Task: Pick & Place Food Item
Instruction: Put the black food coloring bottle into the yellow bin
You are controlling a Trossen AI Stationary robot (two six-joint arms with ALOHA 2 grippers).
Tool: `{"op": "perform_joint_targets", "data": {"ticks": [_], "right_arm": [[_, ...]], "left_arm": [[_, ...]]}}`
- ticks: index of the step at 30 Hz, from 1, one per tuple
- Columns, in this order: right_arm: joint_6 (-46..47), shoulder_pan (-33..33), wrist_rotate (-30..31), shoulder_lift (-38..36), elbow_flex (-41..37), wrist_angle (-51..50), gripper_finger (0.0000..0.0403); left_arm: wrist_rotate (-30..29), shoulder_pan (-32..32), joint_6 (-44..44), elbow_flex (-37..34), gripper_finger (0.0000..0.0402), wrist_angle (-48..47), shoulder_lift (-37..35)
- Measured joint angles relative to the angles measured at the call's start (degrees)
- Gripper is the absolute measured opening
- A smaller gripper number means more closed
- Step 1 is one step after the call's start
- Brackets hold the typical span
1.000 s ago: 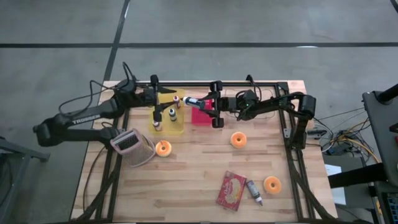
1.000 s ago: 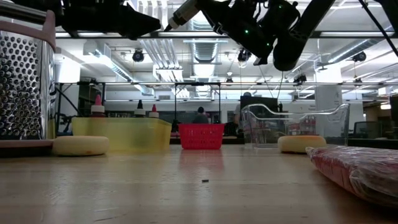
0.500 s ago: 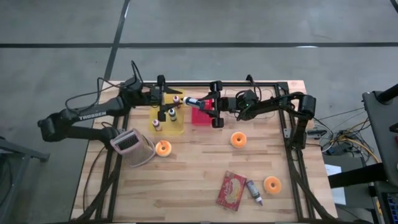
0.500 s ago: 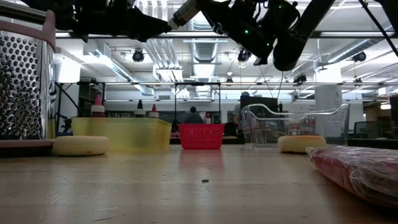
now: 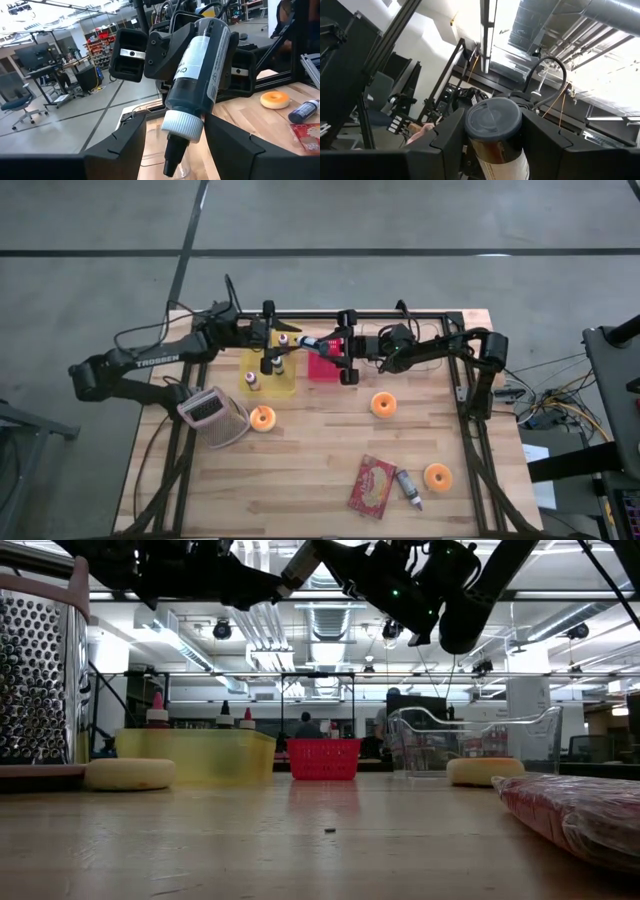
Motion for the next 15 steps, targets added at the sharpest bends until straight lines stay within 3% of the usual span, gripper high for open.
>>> {"op": "perform_joint_targets", "data": {"ticks": [15], "right_arm": [[0.1,0.0,-0.2,0.0,0.0,0.1,0.0161]], "left_arm": [[1.7,0.0,0.2,0.4,0.0204,-1.5,0.4]]}}
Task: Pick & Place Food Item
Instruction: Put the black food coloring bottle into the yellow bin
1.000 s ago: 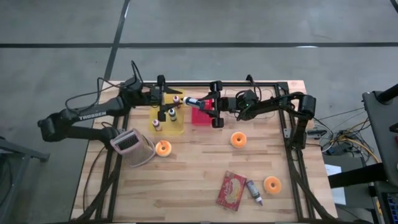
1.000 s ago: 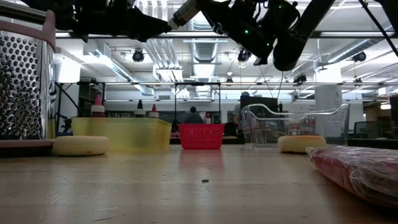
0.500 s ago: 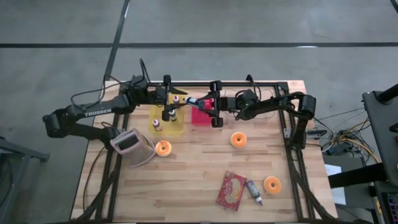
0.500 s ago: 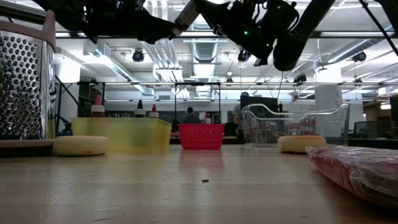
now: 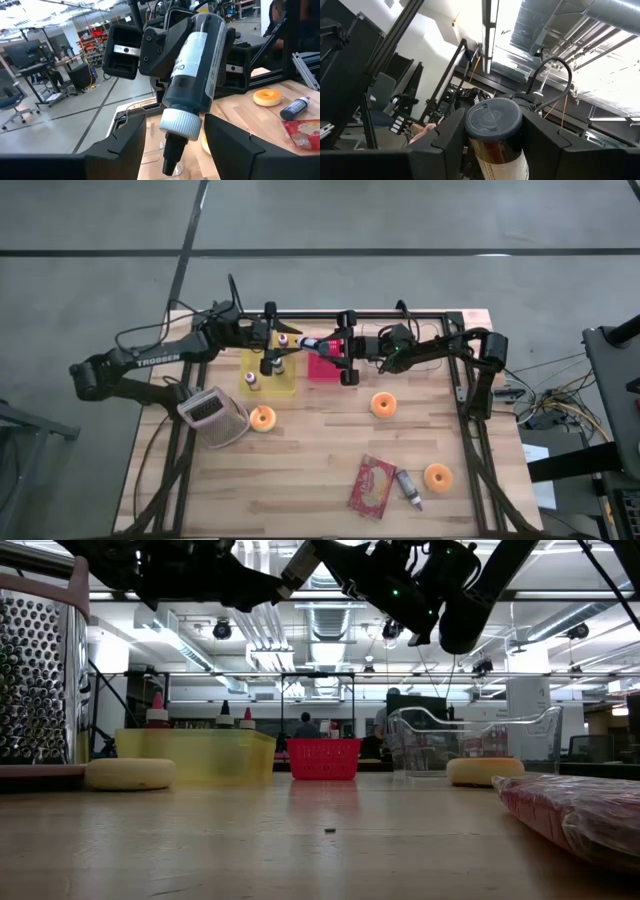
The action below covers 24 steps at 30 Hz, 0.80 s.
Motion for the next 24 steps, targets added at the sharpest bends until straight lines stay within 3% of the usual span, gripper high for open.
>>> {"op": "perform_joint_targets", "data": {"ticks": [24], "right_arm": [[0.0,0.0,0.1,0.0,0.2,0.1,0.0169]], "left_arm": [[0.2,-0.1,3.0,2.3,0.0204,-1.0,3.4]]}}
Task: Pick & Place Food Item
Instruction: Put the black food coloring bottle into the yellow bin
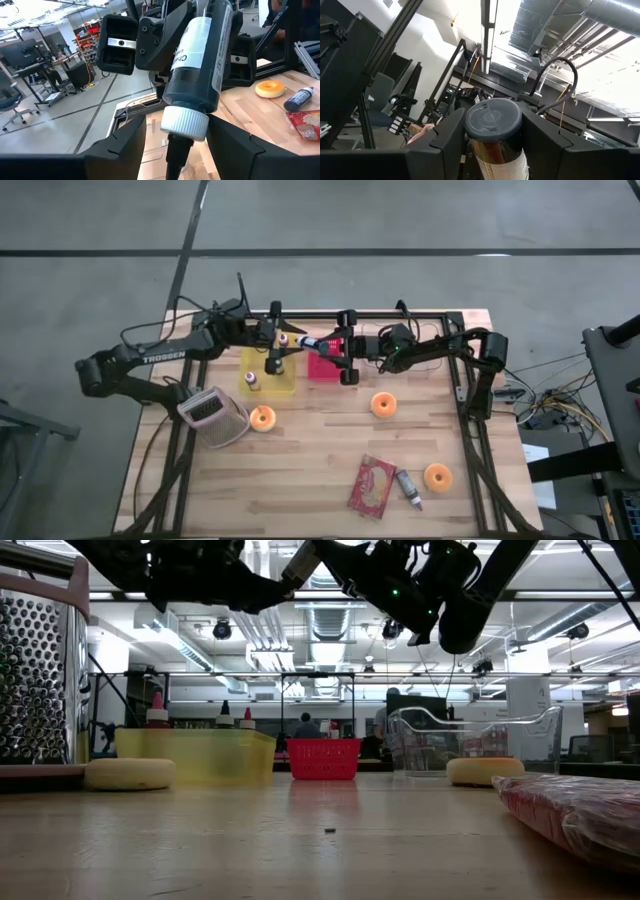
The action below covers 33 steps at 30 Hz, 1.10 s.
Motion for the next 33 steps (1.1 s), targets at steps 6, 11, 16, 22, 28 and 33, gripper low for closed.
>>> {"op": "perform_joint_targets", "data": {"ticks": [6,11,16,22,28,33], "right_arm": [[0.0,0.0,0.0,0.0,0.0,0.0,0.017],[0.0,0.0,0.0,0.0,0.0,-0.1,0.0171],[0.0,0.0,0.0,0.0,0.0,-0.1,0.0171],[0.0,0.0,0.0,0.0,0.0,-0.1,0.0171],[0.0,0.0,0.0,0.0,0.0,-0.1,0.0171],[0.1,0.0,0.1,0.0,0.0,0.0,0.0171]], "left_arm": [[0.0,0.0,0.0,0.0,0.0204,0.0,0.6],[0.5,0.0,0.0,0.2,0.0204,0.0,0.6],[0.7,0.0,0.0,0.3,0.0204,0.0,0.6],[0.9,0.0,0.0,0.3,0.0204,0.0,0.5],[0.9,0.0,0.0,0.3,0.018,-0.1,0.5],[1.3,0.0,0.1,0.3,0.0127,-0.1,0.5]]}}
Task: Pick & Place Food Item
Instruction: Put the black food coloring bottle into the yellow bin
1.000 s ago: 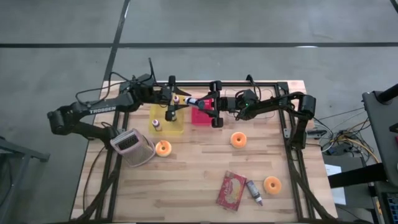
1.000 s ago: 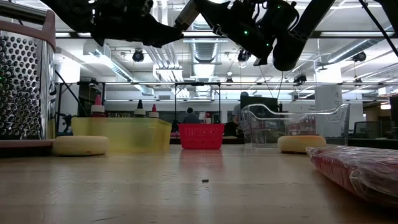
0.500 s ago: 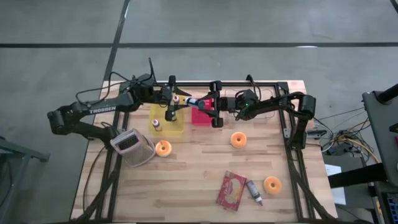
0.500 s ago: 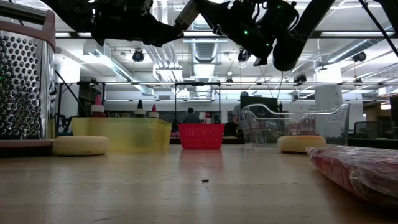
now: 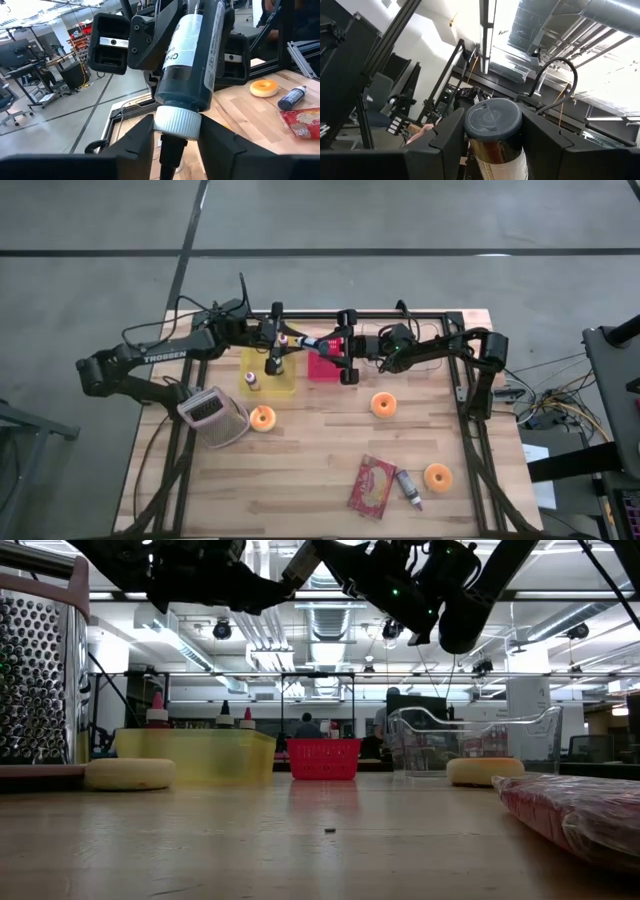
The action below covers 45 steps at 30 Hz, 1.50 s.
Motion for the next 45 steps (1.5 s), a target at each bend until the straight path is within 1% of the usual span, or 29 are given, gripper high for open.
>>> {"op": "perform_joint_targets", "data": {"ticks": [2,5,11,26,30,37,40,45], "right_arm": [[0.1,0.0,0.0,0.0,0.0,0.0,0.0171],[0.1,0.0,0.0,0.0,0.0,0.0,0.0171],[0.0,0.0,0.0,0.0,0.0,0.0,0.0171],[-0.1,0.0,0.0,0.0,0.0,-0.3,0.0171],[-0.1,0.2,1.4,0.0,0.0,-0.4,0.0171],[-0.1,0.4,1.7,0.0,0.1,-0.4,0.0171],[1.4,0.4,1.7,0.0,0.1,-0.3,0.0172],[1.6,0.4,1.9,0.0,0.1,-0.4,0.0187]], "left_arm": [[0.0,0.0,0.1,0.0,0.0114,-0.1,0.0],[0.0,0.0,0.1,0.0,0.0113,-0.1,0.0],[0.0,0.0,0.0,0.0,0.0123,-0.1,0.0],[-0.2,0.0,-0.1,0.0,0.0127,-0.1,0.0],[-0.2,0.0,-0.1,0.0,0.0127,0.0,0.0],[-0.2,0.0,-0.1,0.0,0.0128,0.0,0.0],[-0.2,0.0,-0.3,0.0,0.0128,0.0,0.0],[-0.4,0.0,-0.3,0.0,0.0128,0.0,0.0]]}}
